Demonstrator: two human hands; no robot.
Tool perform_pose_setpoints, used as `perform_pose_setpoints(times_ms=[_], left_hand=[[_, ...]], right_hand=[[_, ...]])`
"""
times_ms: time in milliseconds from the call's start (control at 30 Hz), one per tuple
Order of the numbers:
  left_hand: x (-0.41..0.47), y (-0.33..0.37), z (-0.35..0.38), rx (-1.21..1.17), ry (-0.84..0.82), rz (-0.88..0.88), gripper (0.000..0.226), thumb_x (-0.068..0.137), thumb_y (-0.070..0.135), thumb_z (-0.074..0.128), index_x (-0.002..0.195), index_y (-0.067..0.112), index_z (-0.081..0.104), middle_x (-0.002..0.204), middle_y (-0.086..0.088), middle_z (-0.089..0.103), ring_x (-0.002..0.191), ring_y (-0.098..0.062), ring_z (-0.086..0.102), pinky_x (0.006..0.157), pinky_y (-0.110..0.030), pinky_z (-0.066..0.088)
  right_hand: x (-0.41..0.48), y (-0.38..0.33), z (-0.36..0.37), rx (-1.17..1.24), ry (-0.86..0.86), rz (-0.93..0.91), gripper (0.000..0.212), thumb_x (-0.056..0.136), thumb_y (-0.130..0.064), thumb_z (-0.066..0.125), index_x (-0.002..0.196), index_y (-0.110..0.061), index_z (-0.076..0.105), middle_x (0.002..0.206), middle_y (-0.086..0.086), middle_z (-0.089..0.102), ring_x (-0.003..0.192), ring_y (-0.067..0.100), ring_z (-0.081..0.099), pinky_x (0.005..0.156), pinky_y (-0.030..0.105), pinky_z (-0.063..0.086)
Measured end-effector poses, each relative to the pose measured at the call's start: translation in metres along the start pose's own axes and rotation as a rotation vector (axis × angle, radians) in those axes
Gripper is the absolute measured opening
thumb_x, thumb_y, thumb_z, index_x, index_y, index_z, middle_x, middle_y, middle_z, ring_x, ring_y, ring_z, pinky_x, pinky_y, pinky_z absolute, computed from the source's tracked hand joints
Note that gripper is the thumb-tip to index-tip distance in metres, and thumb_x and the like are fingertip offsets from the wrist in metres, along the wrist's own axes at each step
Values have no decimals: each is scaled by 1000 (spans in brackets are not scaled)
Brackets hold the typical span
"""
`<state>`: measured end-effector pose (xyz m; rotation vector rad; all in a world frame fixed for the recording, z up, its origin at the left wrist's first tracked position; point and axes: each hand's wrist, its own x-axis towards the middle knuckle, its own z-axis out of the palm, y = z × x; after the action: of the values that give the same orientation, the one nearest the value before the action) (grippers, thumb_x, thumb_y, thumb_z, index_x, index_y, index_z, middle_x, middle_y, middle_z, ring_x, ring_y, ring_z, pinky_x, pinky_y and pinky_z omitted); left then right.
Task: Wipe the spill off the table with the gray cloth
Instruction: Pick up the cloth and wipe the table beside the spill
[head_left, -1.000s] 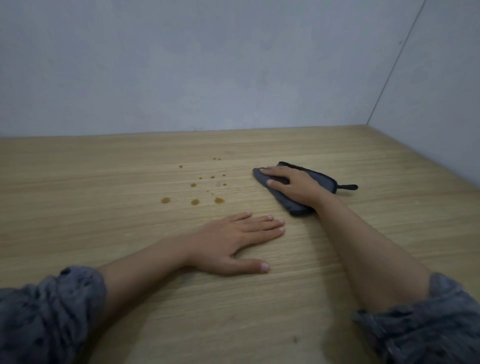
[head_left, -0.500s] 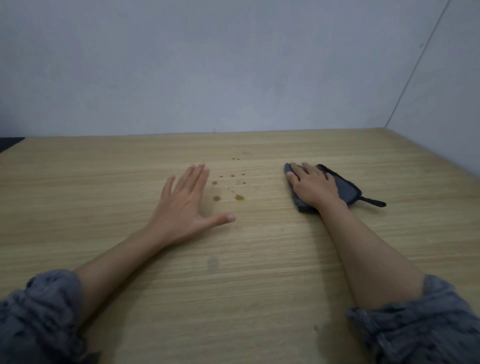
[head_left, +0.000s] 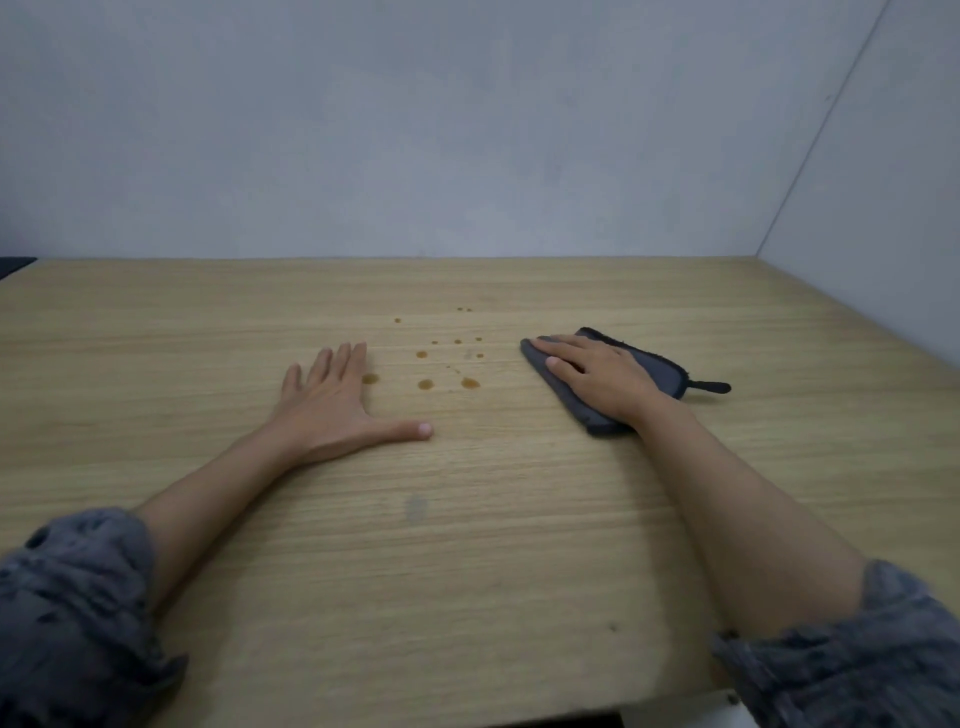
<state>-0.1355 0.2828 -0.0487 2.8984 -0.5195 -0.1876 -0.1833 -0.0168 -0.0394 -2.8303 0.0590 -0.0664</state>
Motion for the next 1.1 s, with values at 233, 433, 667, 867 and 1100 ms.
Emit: perform_pose_setpoints(times_ms=[233,433,667,867,1100], left_hand=[[-2,2,-2,4,19,-5,152,29,102,25,150,16,-6,162,-5,-4,149,-22,-3,119,-51,0],[-1,-1,-1,6,27,-11,149,33,101,29,150,16,-2,162,-5,-3,149,-22,-2,119,-52,0],[2,0,-1,16,7,-19,155,25,103,21,150,15,-3,162,-5,-6,149,-22,-4,119,-51,-1],[2,-2,0,28,2,-20,153,27,103,20,151,16,-4,162,-3,-8,149,-20,-7,119,-50,-2],[2,-1,0,25,-4,-8,150,31,102,23,151,16,-3,162,-3,-9,149,-19,-7,119,-50,-2]], right_hand=[[-28,-13,1,13,3,-87,42,100,-43,31,142,-46,37,156,-15,32,144,11,27,114,40,17],[-21,-35,11,-97,-63,-30,46,99,-50,21,145,-51,23,161,-8,20,148,17,16,118,46,10],[4,-45,15,-128,-51,63,49,101,-46,17,150,-44,16,162,0,15,149,24,14,118,47,9],[29,-39,14,-82,-3,121,49,101,-43,20,150,-40,22,162,2,17,149,24,15,119,44,11],[34,-29,14,-47,125,272,48,101,-36,24,148,-30,31,155,10,31,142,30,28,113,46,23]])
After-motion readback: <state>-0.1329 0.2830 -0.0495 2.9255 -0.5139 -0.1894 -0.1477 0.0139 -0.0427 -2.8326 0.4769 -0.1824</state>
